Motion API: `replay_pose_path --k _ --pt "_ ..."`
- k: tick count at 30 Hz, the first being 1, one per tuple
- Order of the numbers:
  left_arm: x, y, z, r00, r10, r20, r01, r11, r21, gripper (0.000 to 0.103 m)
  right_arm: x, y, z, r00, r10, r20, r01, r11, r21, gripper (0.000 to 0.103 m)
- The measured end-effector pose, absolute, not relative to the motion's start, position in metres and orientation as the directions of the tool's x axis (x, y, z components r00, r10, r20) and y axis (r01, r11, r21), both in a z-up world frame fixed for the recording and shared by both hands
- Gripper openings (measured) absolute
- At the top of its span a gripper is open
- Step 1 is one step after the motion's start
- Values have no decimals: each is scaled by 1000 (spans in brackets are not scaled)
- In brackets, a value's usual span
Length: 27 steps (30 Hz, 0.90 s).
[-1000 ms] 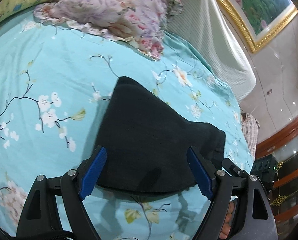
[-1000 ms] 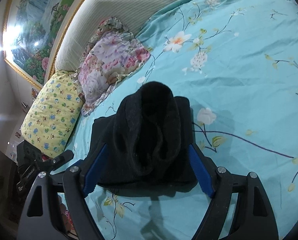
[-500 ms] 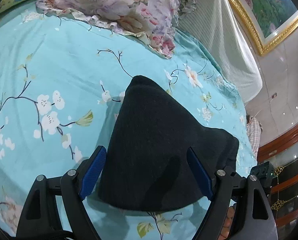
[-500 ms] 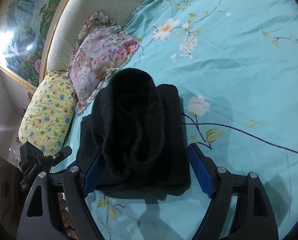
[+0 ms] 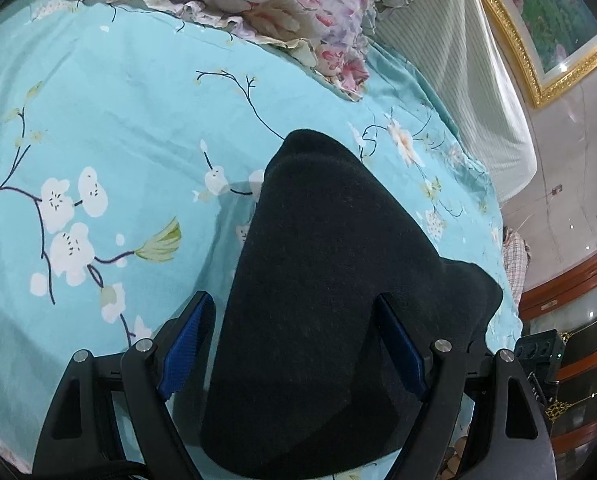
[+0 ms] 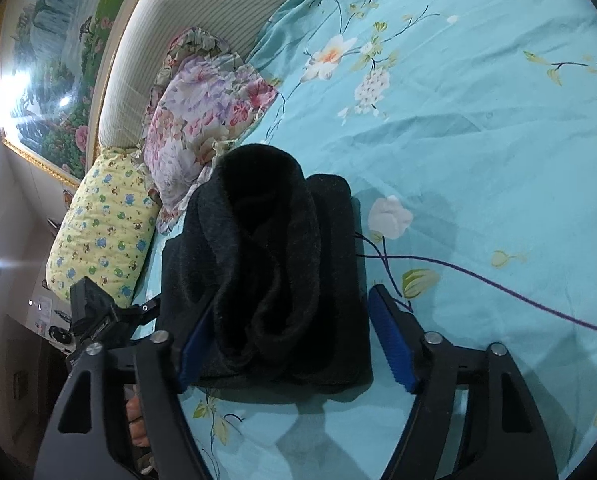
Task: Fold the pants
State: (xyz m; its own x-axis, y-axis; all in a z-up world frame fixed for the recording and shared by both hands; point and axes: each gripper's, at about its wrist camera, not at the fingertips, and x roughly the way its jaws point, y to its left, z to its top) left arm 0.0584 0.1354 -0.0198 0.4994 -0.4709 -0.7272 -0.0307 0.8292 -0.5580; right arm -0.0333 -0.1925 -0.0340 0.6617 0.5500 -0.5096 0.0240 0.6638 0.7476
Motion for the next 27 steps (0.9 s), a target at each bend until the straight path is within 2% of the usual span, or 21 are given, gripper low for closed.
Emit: replay_pose_path --k 2,4,5,8,15,17,21,27 --pt "60 136 -21 503 -469 -726 -27 831 -556 80 -30 -191 -37 638 573 -514 7 663 748 68" --pt "59 135 -21 506 -474 -720 -28 826 -563 73 -30 -190 -38 626 583 -517 -4 667 745 66" --pt "58 133 -21 502 -486 -715 -19 820 -571 67 -30 -189 -39 625 585 -517 -4 665 747 64" --pt "57 130 -16 507 -482 -715 -11 826 -564 62 -33 -190 -40 633 598 -492 -2 636 771 52" --pt "45 133 8 534 -482 -695 20 829 -559 43 -39 -179 -19 647 587 -487 -43 666 745 42" --pt "39 136 19 551 -492 -674 36 821 -570 41 -39 -173 -5 656 585 -477 -71 677 732 40" --pt "30 147 47 609 -436 -663 45 853 -520 41 -28 -155 22 651 615 -444 -148 677 721 40" --pt "30 191 69 668 -388 -635 -6 850 -526 41 8 -121 41 621 663 -418 -228 663 713 39"
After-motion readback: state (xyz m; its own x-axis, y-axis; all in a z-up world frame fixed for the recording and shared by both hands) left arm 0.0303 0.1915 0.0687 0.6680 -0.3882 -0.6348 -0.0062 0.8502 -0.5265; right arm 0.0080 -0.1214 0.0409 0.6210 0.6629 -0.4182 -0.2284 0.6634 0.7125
